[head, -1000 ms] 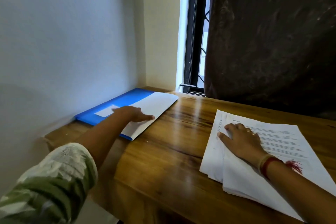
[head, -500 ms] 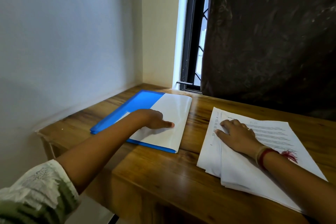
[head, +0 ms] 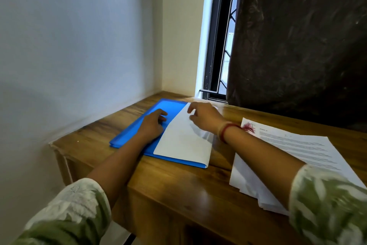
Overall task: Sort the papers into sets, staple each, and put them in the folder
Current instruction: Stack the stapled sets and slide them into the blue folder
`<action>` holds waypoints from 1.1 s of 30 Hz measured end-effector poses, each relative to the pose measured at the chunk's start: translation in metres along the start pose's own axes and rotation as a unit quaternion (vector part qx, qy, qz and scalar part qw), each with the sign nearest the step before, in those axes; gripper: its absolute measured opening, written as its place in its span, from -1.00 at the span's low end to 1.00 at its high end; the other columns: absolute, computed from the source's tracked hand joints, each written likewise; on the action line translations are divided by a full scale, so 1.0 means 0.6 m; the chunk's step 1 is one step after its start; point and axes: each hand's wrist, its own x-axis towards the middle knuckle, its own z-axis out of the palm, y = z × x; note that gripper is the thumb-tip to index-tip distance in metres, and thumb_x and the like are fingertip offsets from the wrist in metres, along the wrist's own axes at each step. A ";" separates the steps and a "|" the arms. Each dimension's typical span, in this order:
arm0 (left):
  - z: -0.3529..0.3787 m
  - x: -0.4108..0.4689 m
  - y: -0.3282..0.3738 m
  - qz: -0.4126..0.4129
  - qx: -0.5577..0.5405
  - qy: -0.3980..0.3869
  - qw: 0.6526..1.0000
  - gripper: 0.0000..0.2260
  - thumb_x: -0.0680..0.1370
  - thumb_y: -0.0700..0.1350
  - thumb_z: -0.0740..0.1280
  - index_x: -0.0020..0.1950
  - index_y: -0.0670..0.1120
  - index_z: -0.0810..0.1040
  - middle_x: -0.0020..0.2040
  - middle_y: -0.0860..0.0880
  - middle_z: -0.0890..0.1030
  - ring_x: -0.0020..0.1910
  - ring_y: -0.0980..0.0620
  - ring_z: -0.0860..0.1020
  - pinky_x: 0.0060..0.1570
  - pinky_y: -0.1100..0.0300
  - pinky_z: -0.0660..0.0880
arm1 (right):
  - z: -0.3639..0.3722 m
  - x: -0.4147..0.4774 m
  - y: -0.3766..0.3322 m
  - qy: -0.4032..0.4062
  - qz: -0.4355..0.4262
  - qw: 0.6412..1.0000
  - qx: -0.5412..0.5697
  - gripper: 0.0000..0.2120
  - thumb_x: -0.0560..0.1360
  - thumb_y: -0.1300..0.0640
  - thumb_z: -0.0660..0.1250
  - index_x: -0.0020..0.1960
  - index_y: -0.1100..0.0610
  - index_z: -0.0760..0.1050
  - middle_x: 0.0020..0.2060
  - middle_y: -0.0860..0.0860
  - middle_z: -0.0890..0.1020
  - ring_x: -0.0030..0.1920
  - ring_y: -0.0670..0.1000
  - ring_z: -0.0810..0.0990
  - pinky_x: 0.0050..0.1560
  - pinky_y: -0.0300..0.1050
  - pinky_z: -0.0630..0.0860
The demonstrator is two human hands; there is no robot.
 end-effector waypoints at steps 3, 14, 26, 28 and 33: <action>-0.001 0.001 -0.001 -0.002 -0.015 0.017 1.000 -0.60 0.49 -0.40 0.21 0.30 -0.16 0.41 0.01 -0.11 0.59 0.06 -0.06 0.56 0.07 0.17 0.45 | 0.038 0.040 -0.043 -0.062 -0.002 0.997 -0.046 -0.64 0.61 -0.04 0.17 0.35 0.08 0.40 0.30 0.09 0.50 0.26 0.12 0.47 0.18 -0.08 0.37; 0.002 0.008 0.016 0.010 0.097 0.012 0.995 -0.79 0.60 -0.22 0.19 0.16 -0.21 0.54 0.11 -0.15 0.61 0.11 -0.11 0.54 0.06 0.12 0.42 | 0.109 0.076 -0.132 -0.033 0.037 0.962 -0.268 -0.70 0.61 0.19 0.16 0.32 0.13 0.44 0.28 0.07 0.50 0.29 0.09 0.48 0.18 -0.08 0.45; 0.002 0.016 0.024 -0.070 0.160 -0.039 0.984 -0.71 0.66 -0.18 0.10 0.33 -0.28 0.41 0.34 -0.23 0.45 0.34 -0.12 0.40 0.27 0.17 0.26 | 0.101 0.093 -0.139 0.002 0.054 0.978 -0.202 -0.73 0.59 0.25 0.15 0.25 0.17 0.47 0.24 0.07 0.52 0.24 0.06 0.50 0.03 -0.16 0.41; 0.004 0.012 0.023 -0.045 0.164 -0.023 0.985 -0.75 0.63 -0.15 0.17 0.19 -0.26 0.52 0.19 -0.23 0.56 0.21 -0.15 0.49 0.10 0.14 0.37 | 0.098 0.093 -0.134 0.009 0.055 0.979 -0.195 -0.74 0.58 0.26 0.17 0.25 0.17 0.47 0.23 0.07 0.53 0.24 0.06 0.51 0.00 -0.17 0.40; 0.002 0.003 0.015 0.013 0.147 0.006 0.989 -0.82 0.57 -0.17 0.27 0.08 -0.19 0.61 0.08 -0.19 0.63 0.10 -0.16 0.55 -0.06 0.17 0.37 | 0.055 0.098 -0.123 0.037 0.081 0.989 -0.122 -0.72 0.59 0.28 0.16 0.26 0.22 0.49 0.23 0.13 0.56 0.24 0.13 0.54 0.08 -0.10 0.47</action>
